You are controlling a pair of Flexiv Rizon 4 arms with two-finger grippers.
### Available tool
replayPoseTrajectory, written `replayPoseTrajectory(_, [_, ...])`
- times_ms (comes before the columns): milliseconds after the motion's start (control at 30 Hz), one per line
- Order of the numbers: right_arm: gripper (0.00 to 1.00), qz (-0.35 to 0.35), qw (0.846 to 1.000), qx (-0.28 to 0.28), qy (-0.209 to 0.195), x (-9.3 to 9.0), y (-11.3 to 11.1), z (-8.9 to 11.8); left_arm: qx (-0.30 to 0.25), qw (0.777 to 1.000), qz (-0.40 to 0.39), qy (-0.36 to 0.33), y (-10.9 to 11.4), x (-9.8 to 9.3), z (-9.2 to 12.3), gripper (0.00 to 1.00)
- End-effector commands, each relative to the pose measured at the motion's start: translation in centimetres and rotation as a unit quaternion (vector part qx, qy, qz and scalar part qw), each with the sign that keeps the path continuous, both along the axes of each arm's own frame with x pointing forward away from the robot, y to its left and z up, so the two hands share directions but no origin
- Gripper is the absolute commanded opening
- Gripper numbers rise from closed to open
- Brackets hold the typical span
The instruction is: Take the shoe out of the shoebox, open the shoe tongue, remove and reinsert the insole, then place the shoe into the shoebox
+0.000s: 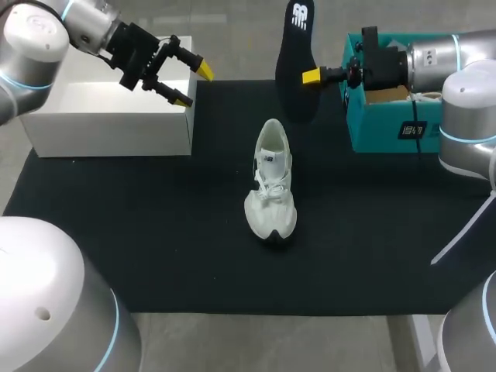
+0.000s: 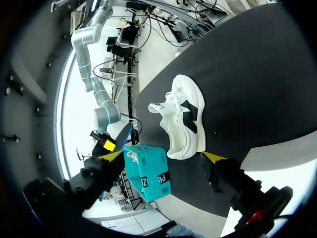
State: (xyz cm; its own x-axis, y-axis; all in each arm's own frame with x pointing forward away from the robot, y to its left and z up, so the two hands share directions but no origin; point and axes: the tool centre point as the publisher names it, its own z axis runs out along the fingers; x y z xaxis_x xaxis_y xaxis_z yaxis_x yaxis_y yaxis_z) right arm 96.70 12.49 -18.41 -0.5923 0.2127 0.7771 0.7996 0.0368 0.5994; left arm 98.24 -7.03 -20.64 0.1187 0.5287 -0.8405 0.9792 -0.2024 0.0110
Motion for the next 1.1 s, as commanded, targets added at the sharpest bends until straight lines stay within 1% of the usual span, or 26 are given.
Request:
replayPoseTrajectory(33, [0.00,-0.001,1.000,0.000,0.000,0.0,0.2,-0.1,0.001,1.000,0.001,-0.002,0.0,-0.1,0.0,1.00])
replayPoseTrajectory(133, [0.00,-0.001,1.000,0.000,0.000,0.0,0.2,-0.1,0.001,1.000,0.001,-0.002,0.0,-0.1,0.0,1.00])
replayPoseTrajectory(167, [0.00,0.002,1.000,0.001,-0.009,0.2,0.2,-0.3,0.001,1.000,0.001,-0.002,0.0,-0.1,0.0,1.00])
replayPoseTrajectory(233, [0.00,-0.001,1.000,0.003,-0.010,0.8,0.1,-1.3,0.001,1.000,0.001,-0.002,0.0,-0.1,0.0,1.00])
replayPoseTrajectory(433, [0.00,-0.006,1.000,-0.006,-0.027,2.0,-0.6,-3.1,0.001,1.000,0.001,-0.002,0.0,-0.1,0.0,1.00])
replayPoseTrajectory(500, [0.00,-0.007,0.999,-0.002,-0.045,2.5,-0.8,-3.7,0.001,1.000,0.001,-0.002,0.0,-0.1,0.0,1.00])
replayPoseTrajectory(533, [0.00,-0.013,0.999,-0.014,-0.049,2.7,-0.9,-4.0,0.001,1.000,0.001,-0.002,0.0,-0.1,0.0,1.00])
replayPoseTrajectory(567, [0.00,-0.010,0.999,-0.022,-0.039,2.9,-0.9,-4.4,0.001,1.000,0.001,-0.002,0.0,-0.1,0.0,1.00])
replayPoseTrajectory(967, [0.00,-0.010,0.999,-0.022,-0.039,2.9,-0.9,-4.4,0.001,1.000,0.001,-0.002,0.0,-0.1,0.0,1.00])
replayPoseTrajectory(1067, [0.00,-0.015,0.998,-0.025,-0.062,3.3,-0.6,-4.7,0.001,1.000,0.001,-0.002,0.0,-0.1,0.0,1.00])
replayPoseTrajectory(1100, [0.00,-0.019,0.997,-0.032,-0.063,3.4,-0.5,-4.7,0.001,1.000,0.001,-0.002,0.0,-0.1,0.0,1.00])
